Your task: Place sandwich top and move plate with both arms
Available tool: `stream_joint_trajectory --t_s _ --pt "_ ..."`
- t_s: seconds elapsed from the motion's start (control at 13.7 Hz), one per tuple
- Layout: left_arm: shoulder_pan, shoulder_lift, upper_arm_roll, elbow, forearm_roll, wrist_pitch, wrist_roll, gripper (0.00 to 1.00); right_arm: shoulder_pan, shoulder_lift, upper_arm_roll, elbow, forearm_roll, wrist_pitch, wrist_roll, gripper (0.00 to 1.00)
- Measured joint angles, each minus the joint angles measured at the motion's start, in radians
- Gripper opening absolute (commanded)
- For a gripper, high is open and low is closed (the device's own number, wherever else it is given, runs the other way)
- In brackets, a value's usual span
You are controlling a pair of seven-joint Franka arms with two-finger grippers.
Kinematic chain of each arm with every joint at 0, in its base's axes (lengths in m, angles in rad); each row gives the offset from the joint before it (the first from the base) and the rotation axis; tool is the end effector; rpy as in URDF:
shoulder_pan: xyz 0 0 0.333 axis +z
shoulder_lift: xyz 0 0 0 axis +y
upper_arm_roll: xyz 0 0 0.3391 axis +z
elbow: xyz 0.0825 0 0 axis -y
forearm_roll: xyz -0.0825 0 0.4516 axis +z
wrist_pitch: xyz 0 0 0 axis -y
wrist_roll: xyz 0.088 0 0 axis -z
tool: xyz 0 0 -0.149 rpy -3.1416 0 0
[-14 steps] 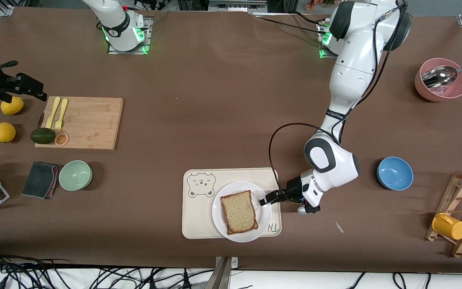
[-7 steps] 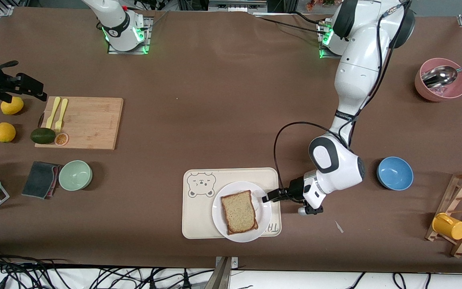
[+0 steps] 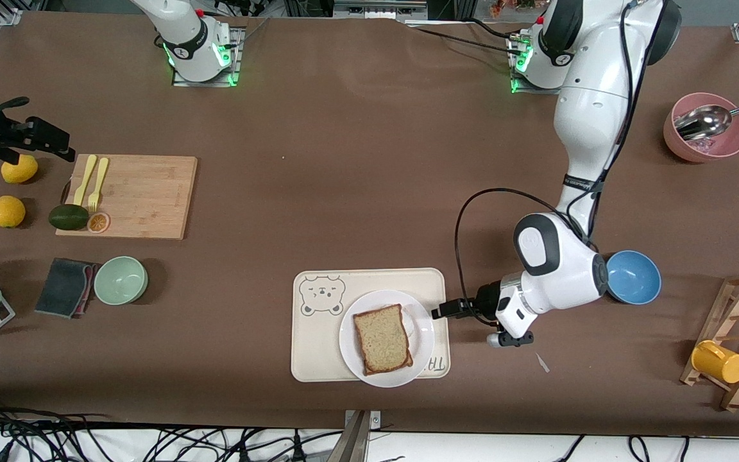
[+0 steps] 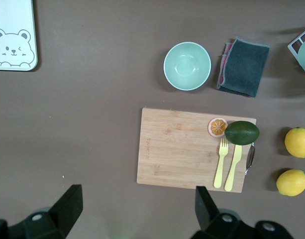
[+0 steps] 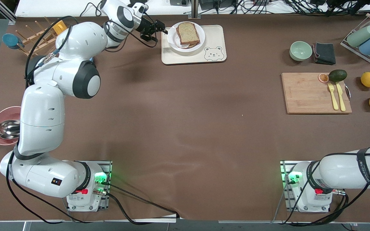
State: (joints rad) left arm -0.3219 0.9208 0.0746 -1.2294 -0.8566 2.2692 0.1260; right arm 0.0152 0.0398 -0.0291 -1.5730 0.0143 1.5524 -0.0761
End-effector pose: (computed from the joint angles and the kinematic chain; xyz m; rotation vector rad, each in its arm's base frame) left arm 0.8171 -0.2674 0.1723 2.5040 0.1512 0.1024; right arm 0.6294 -0.0063 0.5780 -3.1229 -0.0969 0.0933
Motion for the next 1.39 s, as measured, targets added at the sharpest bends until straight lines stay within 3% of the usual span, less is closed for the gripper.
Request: stream_joint_trajectory --t_s 0.22,0.44,0.73,1.39 --pt "0.008 -0.047 0.007 -0.003 0.210 -0.050 -0.135 1.00 0.000 0.000 0.000 0.000 0.000 0.000 0.000 1.00" --pt "0.046 -0.110 0.030 -0.004 0.314 -0.181 -0.175 1.00 0.000 0.000 0.000 0.000 0.000 -0.002 -0.001 1.00" --pt "0.085 -0.253 0.064 -0.005 0.572 -0.372 -0.238 1.00 0.000 0.000 -0.004 -0.001 0.000 -0.003 -0.001 1.00" --pt "0.152 -0.560 0.095 -0.009 0.742 -0.717 -0.289 1.00 0.000 0.000 -0.010 -0.001 0.000 -0.003 -0.001 1.00"
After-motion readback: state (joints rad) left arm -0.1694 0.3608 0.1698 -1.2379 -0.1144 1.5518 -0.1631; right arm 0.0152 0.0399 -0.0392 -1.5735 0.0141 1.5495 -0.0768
